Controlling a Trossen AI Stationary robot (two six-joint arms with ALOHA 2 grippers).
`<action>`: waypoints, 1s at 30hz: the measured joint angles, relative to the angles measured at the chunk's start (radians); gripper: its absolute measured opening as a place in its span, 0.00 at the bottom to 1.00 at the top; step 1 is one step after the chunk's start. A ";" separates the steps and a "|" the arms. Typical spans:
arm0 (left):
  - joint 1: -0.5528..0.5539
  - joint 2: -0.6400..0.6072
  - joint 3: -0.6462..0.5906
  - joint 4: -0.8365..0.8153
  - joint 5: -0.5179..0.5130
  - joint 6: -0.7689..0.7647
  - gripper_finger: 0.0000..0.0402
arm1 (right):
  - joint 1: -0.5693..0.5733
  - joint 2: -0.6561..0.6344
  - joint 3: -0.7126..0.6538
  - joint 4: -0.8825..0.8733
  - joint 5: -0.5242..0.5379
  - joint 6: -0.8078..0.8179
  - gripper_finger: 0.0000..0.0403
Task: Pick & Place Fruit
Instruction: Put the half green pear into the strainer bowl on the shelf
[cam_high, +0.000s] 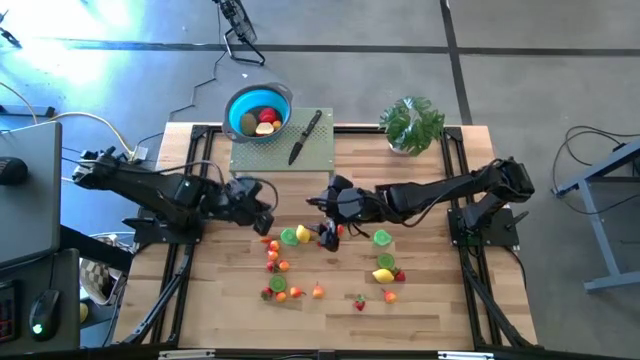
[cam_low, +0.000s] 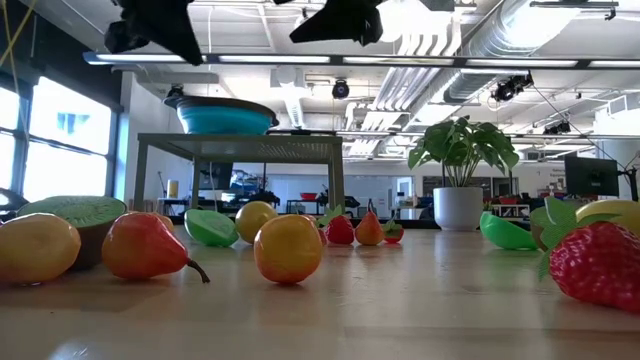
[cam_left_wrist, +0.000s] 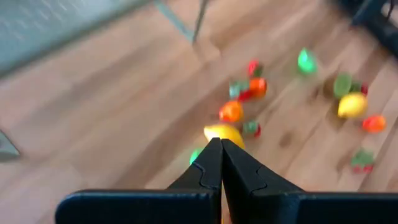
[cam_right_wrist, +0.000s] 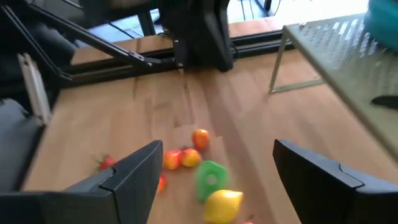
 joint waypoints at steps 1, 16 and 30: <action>-0.014 0.013 -0.005 0.003 0.011 -0.002 0.00 | 0.007 0.000 0.000 0.000 0.000 0.023 0.74; -0.085 0.131 -0.033 0.031 0.045 -0.037 0.00 | 0.129 0.000 0.000 -0.061 0.041 0.236 0.31; -0.085 0.131 -0.033 0.050 -0.016 -0.095 0.00 | 0.151 0.000 0.000 -0.117 0.058 0.195 0.01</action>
